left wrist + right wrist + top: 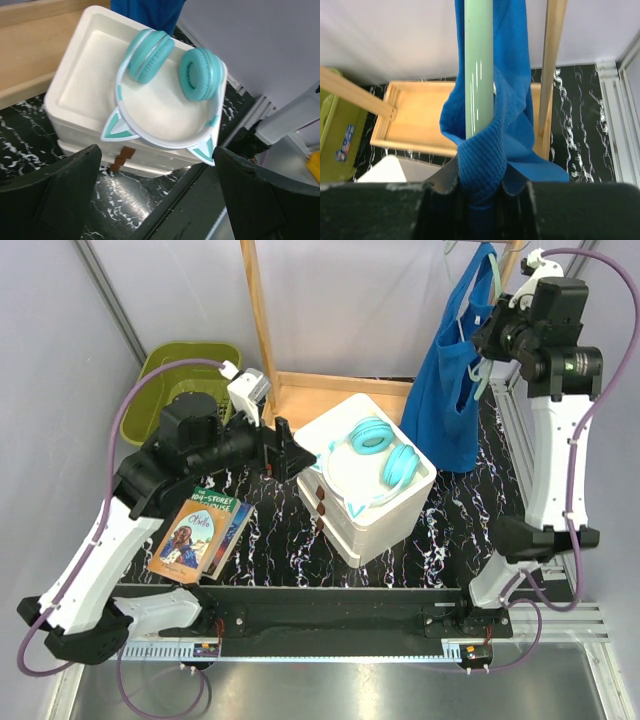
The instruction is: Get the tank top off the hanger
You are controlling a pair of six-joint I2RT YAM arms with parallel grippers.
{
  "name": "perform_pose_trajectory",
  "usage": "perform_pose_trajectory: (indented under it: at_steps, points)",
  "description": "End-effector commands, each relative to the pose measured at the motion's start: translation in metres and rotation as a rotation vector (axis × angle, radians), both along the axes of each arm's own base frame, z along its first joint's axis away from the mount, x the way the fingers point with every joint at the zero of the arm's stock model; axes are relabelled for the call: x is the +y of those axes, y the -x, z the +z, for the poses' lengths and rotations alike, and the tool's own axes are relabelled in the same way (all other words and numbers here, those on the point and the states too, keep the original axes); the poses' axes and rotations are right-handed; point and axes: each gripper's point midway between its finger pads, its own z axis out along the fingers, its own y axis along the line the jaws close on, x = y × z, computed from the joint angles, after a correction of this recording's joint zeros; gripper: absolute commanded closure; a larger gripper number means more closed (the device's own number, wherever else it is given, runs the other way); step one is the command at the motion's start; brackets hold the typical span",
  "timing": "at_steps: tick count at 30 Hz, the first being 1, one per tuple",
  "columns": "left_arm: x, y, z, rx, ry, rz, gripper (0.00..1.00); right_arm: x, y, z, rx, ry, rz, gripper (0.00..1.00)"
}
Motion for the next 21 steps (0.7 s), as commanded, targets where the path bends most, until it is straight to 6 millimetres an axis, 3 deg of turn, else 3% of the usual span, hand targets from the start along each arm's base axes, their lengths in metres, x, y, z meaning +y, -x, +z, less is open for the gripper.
perform_pose_trajectory:
  at_steps: [1, 2, 6, 7, 9, 10, 12, 13, 14, 16, 18, 19, 20, 21]
  points:
    - [-0.038, 0.018, 0.042, 0.019, 0.153, -0.192, 0.01, 0.0, 0.056, 0.076, -0.244, -0.022, 0.0, 1.0]
    - [-0.048, 0.014, 0.037, 0.042, 0.144, -0.208, 0.01, 0.002, 0.069, 0.064, -0.211, -0.038, 0.002, 1.0]
    - [-0.079, 0.022, 0.051, 0.017, 0.15, -0.268, 0.01, -0.013, 0.108, 0.032, -0.122, -0.06, -0.098, 1.0]
    - [-0.084, 0.022, 0.064, -0.011, 0.175, -0.264, 0.01, -0.014, 0.121, 0.016, -0.059, -0.069, -0.115, 1.0]
    - [-0.103, 0.024, 0.066, -0.02, 0.181, -0.273, 0.01, -0.029, 0.148, 0.001, -0.009, -0.08, -0.218, 1.0]
    - [-0.108, 0.019, 0.077, -0.059, 0.206, -0.24, 0.01, -0.033, 0.164, -0.015, 0.058, -0.081, -0.249, 1.0]
    - [-0.126, 0.016, 0.078, -0.084, 0.214, -0.208, 0.01, -0.037, 0.195, -0.029, 0.089, -0.094, -0.289, 1.0]
    - [-0.135, 0.013, 0.087, -0.131, 0.251, -0.204, 0.01, -0.038, 0.209, -0.038, 0.114, -0.097, -0.3, 1.0]
    - [-0.145, 0.01, 0.086, -0.152, 0.261, -0.204, 0.02, -0.036, 0.228, -0.046, 0.11, -0.116, -0.292, 1.0]
    - [-0.163, 0.009, 0.1, -0.227, 0.32, -0.193, 0.02, -0.03, 0.247, -0.054, 0.111, -0.128, -0.257, 1.0]
    - [-0.184, 0.002, 0.098, -0.223, 0.34, -0.197, 0.02, -0.02, 0.27, -0.057, 0.107, -0.152, -0.201, 1.0]
    - [-0.188, 0.002, 0.118, -0.238, 0.393, -0.201, 0.02, -0.015, 0.28, -0.061, 0.127, -0.161, -0.177, 1.0]
    - [-0.208, -0.007, 0.106, -0.219, 0.373, -0.213, 0.03, -0.004, 0.291, -0.059, 0.116, -0.182, -0.115, 1.0]
    - [-0.218, -0.005, 0.108, -0.22, 0.379, -0.242, 0.04, 0.0, 0.299, -0.059, 0.116, -0.192, -0.09, 1.0]
